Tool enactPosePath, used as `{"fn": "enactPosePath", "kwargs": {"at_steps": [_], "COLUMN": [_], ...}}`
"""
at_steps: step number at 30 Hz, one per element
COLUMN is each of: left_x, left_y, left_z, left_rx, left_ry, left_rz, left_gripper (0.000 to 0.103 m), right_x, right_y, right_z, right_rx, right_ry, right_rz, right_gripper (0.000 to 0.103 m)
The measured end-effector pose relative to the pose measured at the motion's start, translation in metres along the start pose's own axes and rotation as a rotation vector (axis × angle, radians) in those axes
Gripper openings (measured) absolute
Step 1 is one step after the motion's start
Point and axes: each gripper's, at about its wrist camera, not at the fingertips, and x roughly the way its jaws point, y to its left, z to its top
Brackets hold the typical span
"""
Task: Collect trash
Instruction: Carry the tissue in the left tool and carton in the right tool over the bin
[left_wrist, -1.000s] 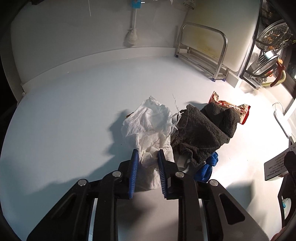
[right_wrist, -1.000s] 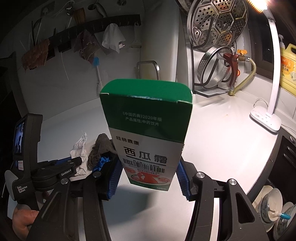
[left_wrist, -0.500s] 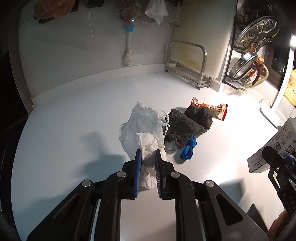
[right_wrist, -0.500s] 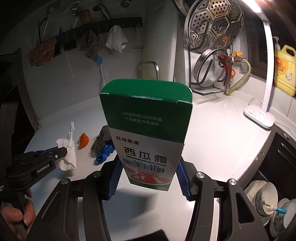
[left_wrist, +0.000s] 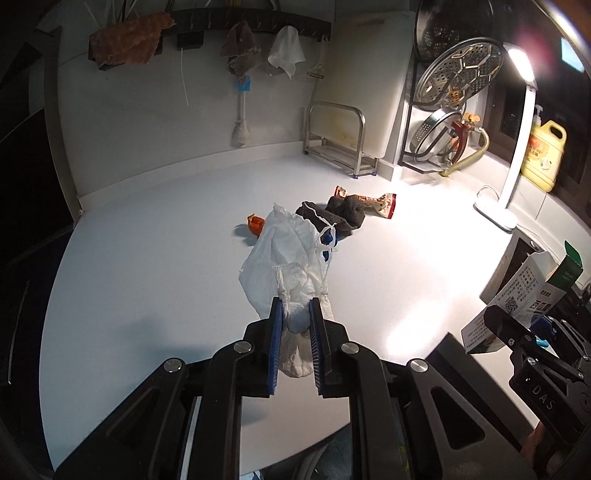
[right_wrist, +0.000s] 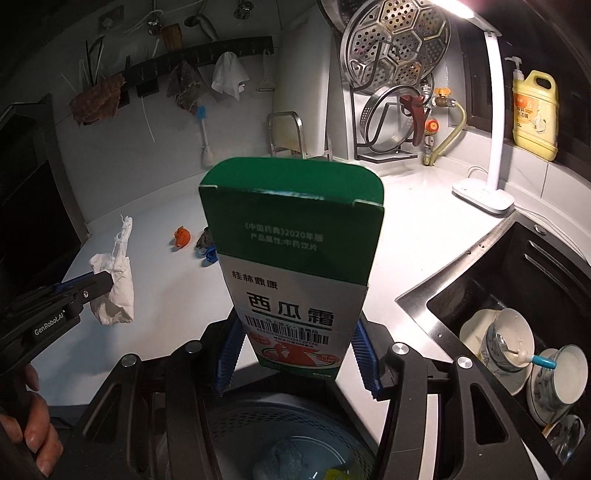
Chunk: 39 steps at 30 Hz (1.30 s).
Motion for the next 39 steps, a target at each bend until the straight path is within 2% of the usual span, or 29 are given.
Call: {"fn": "enactPosePath", "kwargs": {"at_steps": [13, 17, 20, 30, 39], "left_x": [-0.056, -0.067, -0.073, -0.064, -0.047], "left_y": [-0.025, -0.032, -0.040, -0.054, -0.055], "left_z": [-0.069, -0.092, -0.107, -0.148, -0.160], "left_rx": [0.036, 0.023, 0.032, 0.056, 0.075], "left_ry": [0.028, 0.055, 0.055, 0.121, 0.169], "left_rz": [-0.060, -0.103, -0.110, -0.109, -0.098], "left_gripper": [0.015, 0.015, 0.015, 0.015, 0.015], "right_x": [-0.062, -0.074, -0.077, -0.082, -0.064], "right_y": [-0.005, -0.009, -0.013, -0.015, -0.014], "right_z": [-0.078, -0.103, -0.122, -0.159, -0.163], "right_rx": [0.042, 0.033, 0.042, 0.033, 0.038], "right_ry": [0.035, 0.047, 0.077, 0.122, 0.163], "right_rz": [-0.006, -0.027, -0.022, 0.019, 0.040], "right_gripper": [0.052, 0.052, 0.052, 0.052, 0.052]}}
